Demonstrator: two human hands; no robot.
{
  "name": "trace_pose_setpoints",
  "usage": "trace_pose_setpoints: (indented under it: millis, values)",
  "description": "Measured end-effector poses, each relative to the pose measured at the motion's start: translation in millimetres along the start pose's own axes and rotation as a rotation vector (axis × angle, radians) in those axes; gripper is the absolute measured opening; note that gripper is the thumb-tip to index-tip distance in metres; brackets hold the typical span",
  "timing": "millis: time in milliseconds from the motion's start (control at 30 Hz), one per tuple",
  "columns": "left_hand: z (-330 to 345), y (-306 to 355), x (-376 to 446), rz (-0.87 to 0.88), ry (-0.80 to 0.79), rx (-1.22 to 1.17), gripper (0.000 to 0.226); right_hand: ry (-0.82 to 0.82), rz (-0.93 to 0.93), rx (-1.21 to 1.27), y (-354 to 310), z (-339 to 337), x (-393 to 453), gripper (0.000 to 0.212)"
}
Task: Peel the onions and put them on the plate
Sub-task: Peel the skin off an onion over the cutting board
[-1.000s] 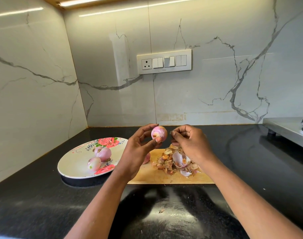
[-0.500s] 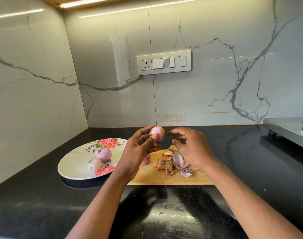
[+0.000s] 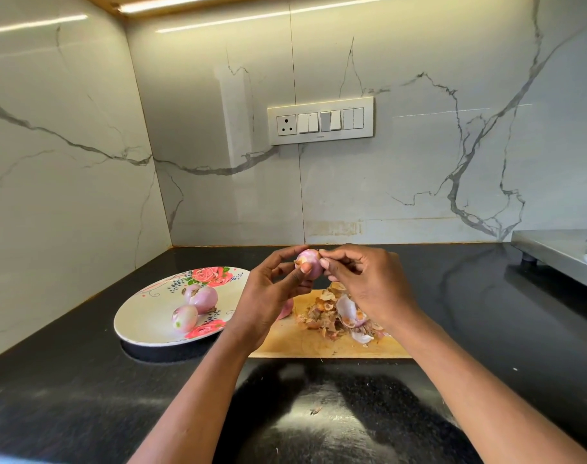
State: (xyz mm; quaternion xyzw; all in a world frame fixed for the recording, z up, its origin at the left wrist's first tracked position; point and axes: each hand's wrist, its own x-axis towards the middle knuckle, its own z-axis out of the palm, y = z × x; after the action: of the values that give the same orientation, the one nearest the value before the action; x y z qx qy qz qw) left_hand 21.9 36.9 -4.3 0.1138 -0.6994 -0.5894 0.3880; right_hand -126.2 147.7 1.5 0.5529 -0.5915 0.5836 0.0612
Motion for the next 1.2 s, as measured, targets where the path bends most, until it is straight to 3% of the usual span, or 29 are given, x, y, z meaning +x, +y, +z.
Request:
trace_pose_setpoints:
  millis: [400, 700, 867, 1033, 1200]
  values:
    - [1.7, 0.2, -1.5, 0.004, -0.002, 0.05, 0.037, 0.075, -0.066, -0.09, -2.3, 1.5, -3.0, 0.011]
    - [1.7, 2.8, -1.7, 0.041, 0.036, 0.059, 0.043, -0.028, 0.134, 0.083, -5.8, 2.8, 0.5, 0.023]
    - [2.7, 3.7, -2.4, 0.033, 0.001, 0.048, 0.036, 0.023, 0.199, 0.189, 1.3, 1.3, 4.6, 0.001]
    - [1.9, 4.5, -3.1, 0.001, -0.033, -0.037, 0.042, 0.1, 0.272, 0.055, 11.5, -1.3, 6.8, 0.008]
    - [2.6, 5.3, -2.5, -0.026, -0.027, -0.105, 0.046, -0.048, 0.19, -0.204, 15.4, -5.4, 4.2, 0.015]
